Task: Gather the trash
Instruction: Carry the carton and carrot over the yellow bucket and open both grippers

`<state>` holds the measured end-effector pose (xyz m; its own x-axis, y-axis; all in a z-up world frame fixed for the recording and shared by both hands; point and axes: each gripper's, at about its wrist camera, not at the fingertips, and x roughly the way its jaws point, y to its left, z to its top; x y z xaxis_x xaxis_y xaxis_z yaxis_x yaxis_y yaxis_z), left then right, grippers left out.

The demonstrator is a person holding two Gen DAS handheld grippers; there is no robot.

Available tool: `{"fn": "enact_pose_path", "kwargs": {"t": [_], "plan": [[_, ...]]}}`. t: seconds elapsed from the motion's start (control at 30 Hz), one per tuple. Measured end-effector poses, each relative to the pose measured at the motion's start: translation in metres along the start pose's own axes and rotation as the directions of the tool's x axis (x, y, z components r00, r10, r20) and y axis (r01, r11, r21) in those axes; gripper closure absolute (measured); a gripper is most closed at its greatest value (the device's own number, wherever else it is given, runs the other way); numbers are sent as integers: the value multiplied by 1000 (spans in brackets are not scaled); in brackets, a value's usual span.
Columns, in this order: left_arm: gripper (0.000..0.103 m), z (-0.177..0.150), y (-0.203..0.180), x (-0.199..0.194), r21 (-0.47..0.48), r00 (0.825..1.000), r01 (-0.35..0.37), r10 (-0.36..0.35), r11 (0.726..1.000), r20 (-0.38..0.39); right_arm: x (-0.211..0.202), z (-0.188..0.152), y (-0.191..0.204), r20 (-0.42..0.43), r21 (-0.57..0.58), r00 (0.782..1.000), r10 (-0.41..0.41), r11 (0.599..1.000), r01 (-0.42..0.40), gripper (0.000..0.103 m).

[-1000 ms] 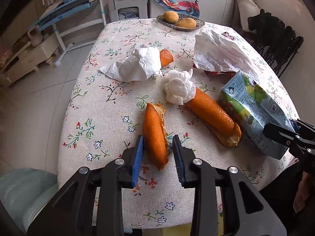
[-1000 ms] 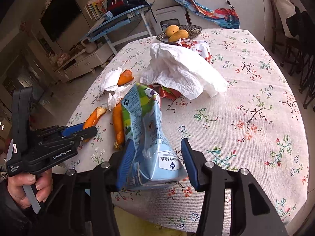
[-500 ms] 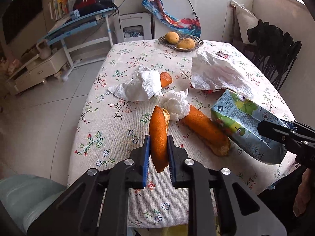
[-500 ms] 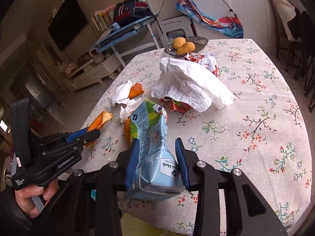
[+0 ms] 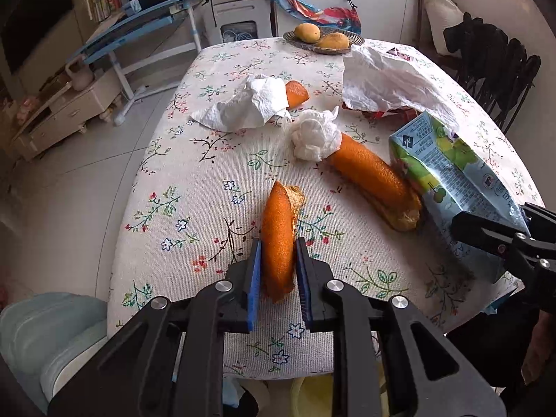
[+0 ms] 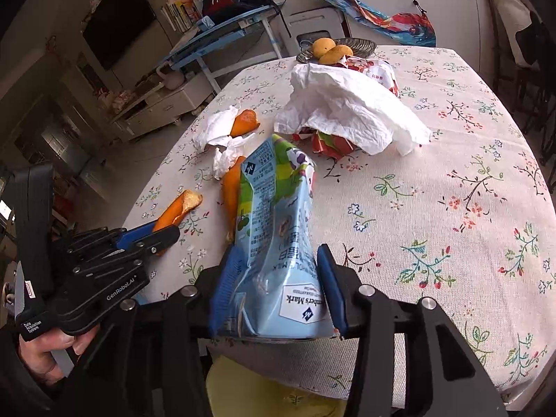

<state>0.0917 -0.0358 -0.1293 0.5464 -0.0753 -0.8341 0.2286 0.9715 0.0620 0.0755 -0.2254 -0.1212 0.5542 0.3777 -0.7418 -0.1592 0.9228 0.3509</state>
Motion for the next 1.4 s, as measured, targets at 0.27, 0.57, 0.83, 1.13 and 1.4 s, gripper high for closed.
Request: {"fn": "enact_pose_path", "kwargs": {"t": [0.27, 0.57, 0.83, 1.13, 1.4], "plan": [[88, 0, -5, -33, 21, 990, 10, -13, 1000, 141, -25, -2, 7, 112, -19, 994, 6, 1000, -3, 58], [88, -7, 6, -78, -48, 953, 90, -72, 995, 294, -57, -20, 18, 190, -26, 981, 47, 999, -43, 58], [88, -18, 15, -100, -93, 937, 94, -57, 991, 344, -67, -54, 40, 112, -101, 990, 82, 992, -70, 58], [88, -35, 16, -117, -101, 930, 96, -53, 990, 363, -40, -114, 73, -127, -256, 991, 29, 965, -61, 58], [88, -52, 11, -130, -90, 925, 97, -56, 991, 375, -13, -132, 78, -223, -302, 973, -61, 953, -10, 56]]}}
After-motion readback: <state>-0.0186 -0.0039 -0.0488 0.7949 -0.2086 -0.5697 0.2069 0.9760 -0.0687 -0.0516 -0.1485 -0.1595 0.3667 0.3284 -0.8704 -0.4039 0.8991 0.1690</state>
